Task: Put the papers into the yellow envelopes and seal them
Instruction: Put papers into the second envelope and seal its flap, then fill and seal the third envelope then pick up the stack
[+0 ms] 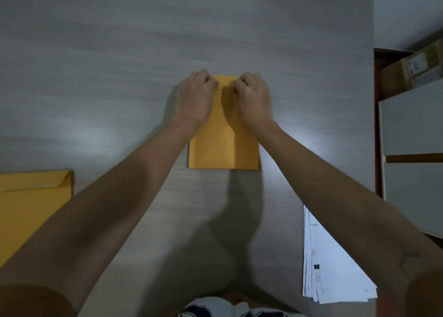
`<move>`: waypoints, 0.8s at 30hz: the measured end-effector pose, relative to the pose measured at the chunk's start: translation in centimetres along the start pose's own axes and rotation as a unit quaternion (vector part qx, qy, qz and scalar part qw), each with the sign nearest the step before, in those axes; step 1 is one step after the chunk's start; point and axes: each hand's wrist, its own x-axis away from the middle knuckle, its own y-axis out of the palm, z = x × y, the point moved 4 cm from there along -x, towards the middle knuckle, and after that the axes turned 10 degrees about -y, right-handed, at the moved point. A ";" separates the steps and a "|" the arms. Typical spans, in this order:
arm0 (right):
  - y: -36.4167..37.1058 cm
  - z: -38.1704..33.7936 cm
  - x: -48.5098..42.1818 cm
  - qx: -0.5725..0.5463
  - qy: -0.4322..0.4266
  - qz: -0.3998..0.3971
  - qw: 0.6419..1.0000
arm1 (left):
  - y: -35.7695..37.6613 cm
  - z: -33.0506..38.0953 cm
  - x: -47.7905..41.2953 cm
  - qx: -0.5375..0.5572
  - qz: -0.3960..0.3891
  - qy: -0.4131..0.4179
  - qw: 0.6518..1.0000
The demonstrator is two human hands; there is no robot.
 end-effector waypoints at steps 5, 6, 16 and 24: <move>-0.1 -0.5 1.8 0.014 -0.038 -0.048 0.998 | 1.0 -0.3 2.5 -0.104 -0.039 0.033 0.993; -0.2 -0.6 1.8 0.014 -0.040 -0.064 0.997 | 1.1 -0.3 2.6 -0.122 -0.051 0.034 0.991; 0.5 -0.7 2.4 -0.023 0.004 -0.149 0.989 | 2.3 -1.4 2.7 -0.074 -0.136 -0.005 0.988; -0.1 -2.3 1.5 0.012 0.041 -0.186 0.982 | 1.6 -0.9 3.0 -0.116 -0.145 -0.045 0.982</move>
